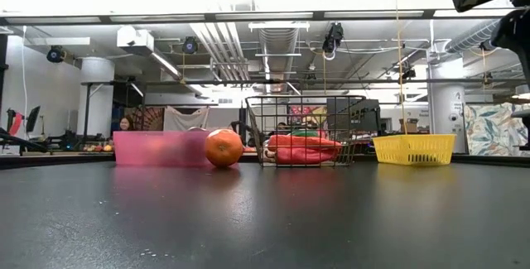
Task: Sort produce into baskets
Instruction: Put the small green chili pepper into the yellow bin
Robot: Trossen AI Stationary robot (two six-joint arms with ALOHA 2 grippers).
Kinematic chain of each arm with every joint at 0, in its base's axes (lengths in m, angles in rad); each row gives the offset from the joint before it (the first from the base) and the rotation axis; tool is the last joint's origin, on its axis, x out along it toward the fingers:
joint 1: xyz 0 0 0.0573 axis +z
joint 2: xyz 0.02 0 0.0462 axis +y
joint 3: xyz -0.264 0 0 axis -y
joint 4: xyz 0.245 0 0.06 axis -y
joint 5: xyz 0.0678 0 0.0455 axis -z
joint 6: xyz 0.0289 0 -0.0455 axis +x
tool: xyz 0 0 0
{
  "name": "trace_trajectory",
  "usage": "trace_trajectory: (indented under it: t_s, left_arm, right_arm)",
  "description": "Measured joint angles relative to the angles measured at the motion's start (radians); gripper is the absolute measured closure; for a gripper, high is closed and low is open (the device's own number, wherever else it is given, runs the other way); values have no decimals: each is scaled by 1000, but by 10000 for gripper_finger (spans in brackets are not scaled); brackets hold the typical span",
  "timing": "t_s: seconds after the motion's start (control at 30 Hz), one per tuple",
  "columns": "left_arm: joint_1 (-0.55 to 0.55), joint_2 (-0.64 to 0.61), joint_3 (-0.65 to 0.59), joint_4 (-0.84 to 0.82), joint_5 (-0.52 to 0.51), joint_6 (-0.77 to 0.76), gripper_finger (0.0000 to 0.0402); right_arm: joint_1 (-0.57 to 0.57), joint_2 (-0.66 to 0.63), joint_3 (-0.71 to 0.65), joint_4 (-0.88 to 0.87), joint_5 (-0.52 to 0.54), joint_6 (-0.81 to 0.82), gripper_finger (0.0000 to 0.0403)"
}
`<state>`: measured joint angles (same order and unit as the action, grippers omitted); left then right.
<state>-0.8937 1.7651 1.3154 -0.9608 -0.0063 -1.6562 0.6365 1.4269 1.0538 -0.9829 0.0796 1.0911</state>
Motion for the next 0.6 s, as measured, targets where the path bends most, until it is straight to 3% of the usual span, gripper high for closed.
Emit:
trace_trajectory:
  t_s: [0.23,0.6]
  left_arm:
    - [-13,161,130,-86,39,36,100]
    - [-17,291,186,-85,93,31,121]
  right_arm:
    - [0,0,0,1,22,-37,46]
    - [-2,0,0,1,27,-125,46]
